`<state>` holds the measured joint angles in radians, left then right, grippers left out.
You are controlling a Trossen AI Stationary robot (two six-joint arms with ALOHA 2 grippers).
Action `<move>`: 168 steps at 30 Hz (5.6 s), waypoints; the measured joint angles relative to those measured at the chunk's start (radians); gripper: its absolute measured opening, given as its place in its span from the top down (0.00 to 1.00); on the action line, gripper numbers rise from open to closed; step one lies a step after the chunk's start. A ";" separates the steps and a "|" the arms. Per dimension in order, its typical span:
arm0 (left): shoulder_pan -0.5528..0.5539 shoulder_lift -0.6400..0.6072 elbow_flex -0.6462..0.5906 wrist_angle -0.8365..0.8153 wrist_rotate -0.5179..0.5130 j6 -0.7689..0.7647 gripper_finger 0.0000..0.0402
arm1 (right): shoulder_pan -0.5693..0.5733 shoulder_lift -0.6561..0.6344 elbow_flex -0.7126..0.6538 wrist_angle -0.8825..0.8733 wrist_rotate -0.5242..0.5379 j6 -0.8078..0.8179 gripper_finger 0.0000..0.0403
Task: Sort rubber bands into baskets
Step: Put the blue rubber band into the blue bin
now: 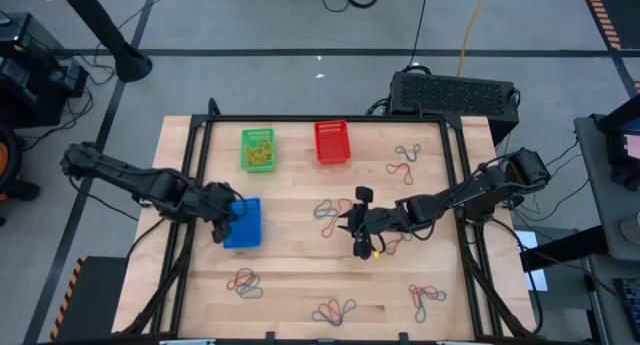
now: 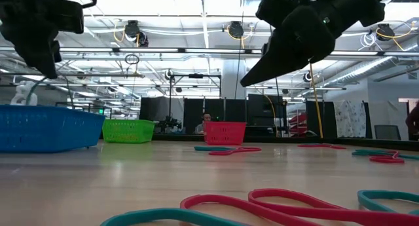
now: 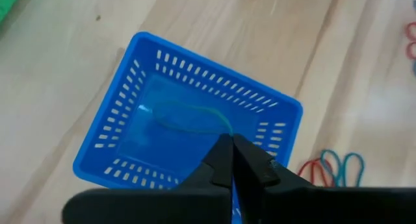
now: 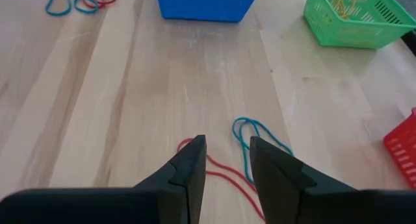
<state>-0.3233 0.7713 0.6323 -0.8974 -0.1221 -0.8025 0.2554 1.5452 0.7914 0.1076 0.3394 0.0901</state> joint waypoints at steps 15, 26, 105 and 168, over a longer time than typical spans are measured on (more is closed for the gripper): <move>0.000 0.053 0.011 -0.001 -0.027 0.082 0.71 | 0.001 0.000 0.000 -0.017 -0.001 0.020 0.72; -0.007 0.120 0.031 0.492 -0.015 0.254 0.70 | 0.001 0.000 0.000 -0.015 -0.001 0.021 0.72; 0.014 0.924 0.031 1.669 -0.005 0.910 0.70 | 0.734 0.000 -0.062 -0.603 -0.408 1.095 0.84; 0.181 1.247 0.277 2.013 0.277 0.546 0.97 | 0.180 -0.220 -0.063 -0.016 0.103 -0.076 1.00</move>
<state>-0.1425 2.0182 0.9089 1.1156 0.1553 -0.2565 0.4351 1.3247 0.7280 0.0915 0.4421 0.0139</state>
